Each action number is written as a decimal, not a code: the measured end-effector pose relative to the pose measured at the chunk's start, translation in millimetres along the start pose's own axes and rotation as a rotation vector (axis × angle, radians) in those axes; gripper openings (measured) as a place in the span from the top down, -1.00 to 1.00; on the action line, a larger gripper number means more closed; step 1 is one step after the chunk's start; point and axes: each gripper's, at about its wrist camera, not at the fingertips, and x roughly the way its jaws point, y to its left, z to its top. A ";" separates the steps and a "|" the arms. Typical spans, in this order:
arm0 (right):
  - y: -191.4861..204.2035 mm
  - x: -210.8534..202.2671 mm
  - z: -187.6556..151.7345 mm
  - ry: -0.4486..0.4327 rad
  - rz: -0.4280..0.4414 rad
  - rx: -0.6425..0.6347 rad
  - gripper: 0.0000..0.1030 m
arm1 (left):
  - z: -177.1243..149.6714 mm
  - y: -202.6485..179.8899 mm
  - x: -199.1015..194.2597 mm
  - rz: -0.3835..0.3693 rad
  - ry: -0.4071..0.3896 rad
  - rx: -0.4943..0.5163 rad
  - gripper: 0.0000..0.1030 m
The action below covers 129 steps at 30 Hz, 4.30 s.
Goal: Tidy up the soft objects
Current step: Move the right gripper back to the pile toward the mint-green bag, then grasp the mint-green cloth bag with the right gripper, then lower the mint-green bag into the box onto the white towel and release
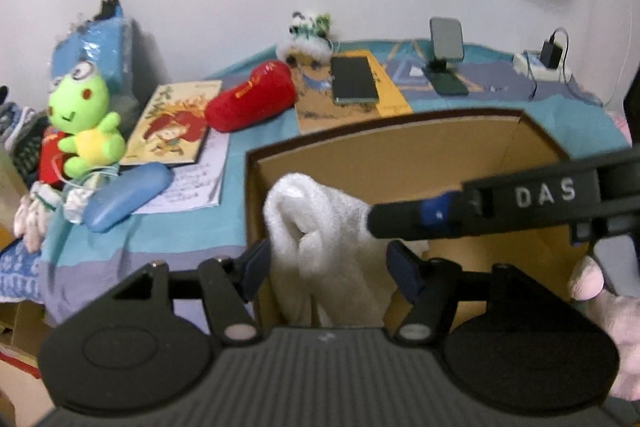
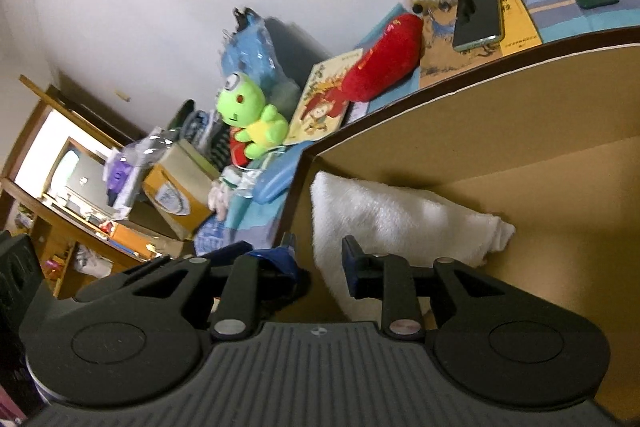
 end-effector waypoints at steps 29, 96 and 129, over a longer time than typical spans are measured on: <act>-155.4 -248.8 -144.7 -0.077 -0.309 0.146 0.78 | -92.2 -265.5 -28.3 -0.439 0.096 0.236 -0.84; -9.2 -2.9 -24.3 0.045 -0.018 -0.167 0.79 | -18.2 -4.9 -17.2 -0.228 -0.150 -0.232 1.00; -26.1 -61.9 -50.3 -0.027 -0.103 -0.072 0.76 | -40.1 -31.3 -54.7 -0.085 -0.094 -0.114 -0.20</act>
